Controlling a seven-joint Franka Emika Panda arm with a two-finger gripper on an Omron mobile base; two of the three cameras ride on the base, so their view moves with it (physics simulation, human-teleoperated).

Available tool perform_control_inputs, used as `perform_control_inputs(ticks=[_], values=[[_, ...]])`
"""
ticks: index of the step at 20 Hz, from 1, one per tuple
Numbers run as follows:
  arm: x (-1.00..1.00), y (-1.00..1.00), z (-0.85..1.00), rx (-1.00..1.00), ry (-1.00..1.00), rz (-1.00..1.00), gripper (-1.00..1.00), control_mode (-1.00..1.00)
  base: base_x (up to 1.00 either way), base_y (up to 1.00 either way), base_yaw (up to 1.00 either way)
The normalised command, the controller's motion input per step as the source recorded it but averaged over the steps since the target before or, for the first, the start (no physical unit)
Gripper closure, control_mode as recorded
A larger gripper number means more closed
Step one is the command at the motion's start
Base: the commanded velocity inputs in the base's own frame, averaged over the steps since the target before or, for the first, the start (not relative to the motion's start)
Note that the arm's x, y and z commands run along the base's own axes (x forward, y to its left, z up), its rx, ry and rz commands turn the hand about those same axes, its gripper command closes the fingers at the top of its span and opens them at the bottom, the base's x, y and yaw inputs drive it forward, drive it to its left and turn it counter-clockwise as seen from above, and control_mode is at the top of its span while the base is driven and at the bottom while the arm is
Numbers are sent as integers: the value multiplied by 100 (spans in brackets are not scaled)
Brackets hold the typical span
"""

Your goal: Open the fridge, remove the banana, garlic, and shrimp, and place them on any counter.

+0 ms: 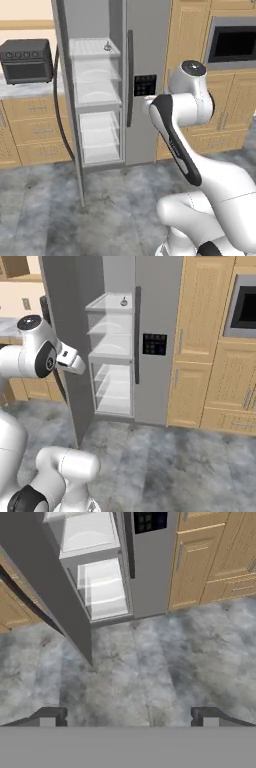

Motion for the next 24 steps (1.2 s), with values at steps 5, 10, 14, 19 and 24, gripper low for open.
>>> perform_control_inputs(ticks=[5,10,14,19,24], values=[[0,0,0,0,0,0,-100,100,100,-7,19],[0,0,0,0,0,0,-100,100,100,0,11],[0,0,0,0,0,0,-100,100,100,0,7],[0,0,0,0,0,0,-100,100,100,0,3],[0,0,0,0,0,0,-100,100,96,0,0]])
